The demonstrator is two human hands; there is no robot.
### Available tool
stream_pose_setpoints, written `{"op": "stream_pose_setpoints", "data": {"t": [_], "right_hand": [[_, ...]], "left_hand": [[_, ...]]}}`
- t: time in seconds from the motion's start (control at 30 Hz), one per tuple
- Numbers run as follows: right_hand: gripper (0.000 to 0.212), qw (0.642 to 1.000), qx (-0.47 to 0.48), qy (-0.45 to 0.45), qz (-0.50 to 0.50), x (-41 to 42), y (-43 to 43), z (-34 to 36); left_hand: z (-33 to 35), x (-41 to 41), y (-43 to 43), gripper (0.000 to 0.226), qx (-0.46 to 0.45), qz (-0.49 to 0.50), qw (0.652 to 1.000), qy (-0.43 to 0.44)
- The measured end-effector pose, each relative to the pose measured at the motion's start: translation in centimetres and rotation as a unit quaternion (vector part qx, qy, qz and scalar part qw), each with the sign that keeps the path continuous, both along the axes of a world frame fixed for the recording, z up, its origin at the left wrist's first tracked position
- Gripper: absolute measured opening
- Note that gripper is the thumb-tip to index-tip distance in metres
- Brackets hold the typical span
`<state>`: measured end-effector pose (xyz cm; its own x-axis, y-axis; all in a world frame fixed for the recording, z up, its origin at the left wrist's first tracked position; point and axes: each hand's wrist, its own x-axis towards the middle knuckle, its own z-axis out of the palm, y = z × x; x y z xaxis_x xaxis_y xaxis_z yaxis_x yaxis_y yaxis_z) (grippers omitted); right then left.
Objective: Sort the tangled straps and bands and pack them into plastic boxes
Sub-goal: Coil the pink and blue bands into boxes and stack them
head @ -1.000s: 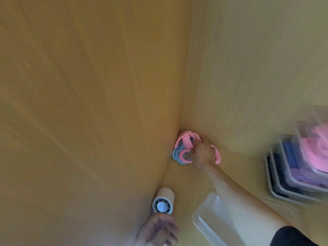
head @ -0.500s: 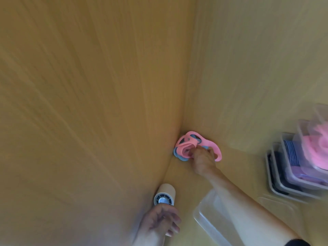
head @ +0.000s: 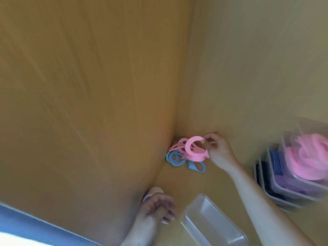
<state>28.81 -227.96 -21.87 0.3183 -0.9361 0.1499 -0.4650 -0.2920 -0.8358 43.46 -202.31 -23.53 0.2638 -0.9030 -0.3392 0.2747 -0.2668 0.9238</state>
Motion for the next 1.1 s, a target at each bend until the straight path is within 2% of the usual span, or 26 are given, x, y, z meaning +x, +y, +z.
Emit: {"op": "stream_pose_setpoints", "data": {"t": [0.1, 0.2, 0.4, 0.53, 0.6, 0.7, 0.9, 1.1], "right_hand": [[0.023, 0.999, 0.001, -0.042, 0.009, -1.5, 0.8, 2.4], [0.022, 0.997, 0.006, -0.075, 0.009, -2.9, 2.1, 3.9], [0.015, 0.990, 0.007, -0.139, 0.020, -5.0, 4.8, 5.9], [0.011, 0.982, -0.002, -0.186, -0.001, -6.3, 6.7, 7.2], [0.010, 0.978, -0.012, -0.205, -0.016, -7.2, 7.7, 7.9], [0.012, 0.974, -0.026, -0.221, -0.033, -8.7, 9.5, 8.3], [0.012, 0.971, -0.009, -0.230, -0.065, -12.2, 12.1, 7.8], [0.012, 0.967, -0.001, -0.236, -0.093, -13.2, 13.0, 6.9]], "left_hand": [[0.8, -0.8, -1.3, 0.030, -0.012, 0.005, 1.000, -0.013], [0.8, -1.1, -3.0, 0.018, -0.010, -0.009, 0.999, -0.045], [-1.6, -0.7, -10.3, 0.020, 0.034, -0.031, 0.973, -0.225], [-3.7, -1.1, -15.6, 0.020, 0.090, -0.051, 0.949, -0.299], [-4.9, -1.1, -17.3, 0.012, 0.125, -0.036, 0.943, -0.308], [-6.2, -1.1, -18.3, 0.025, 0.162, -0.004, 0.934, -0.318], [-7.0, -1.7, -19.5, 0.030, 0.166, -0.032, 0.911, -0.376], [-6.3, -2.8, -19.0, 0.026, 0.159, 0.035, 0.944, -0.287]]}}
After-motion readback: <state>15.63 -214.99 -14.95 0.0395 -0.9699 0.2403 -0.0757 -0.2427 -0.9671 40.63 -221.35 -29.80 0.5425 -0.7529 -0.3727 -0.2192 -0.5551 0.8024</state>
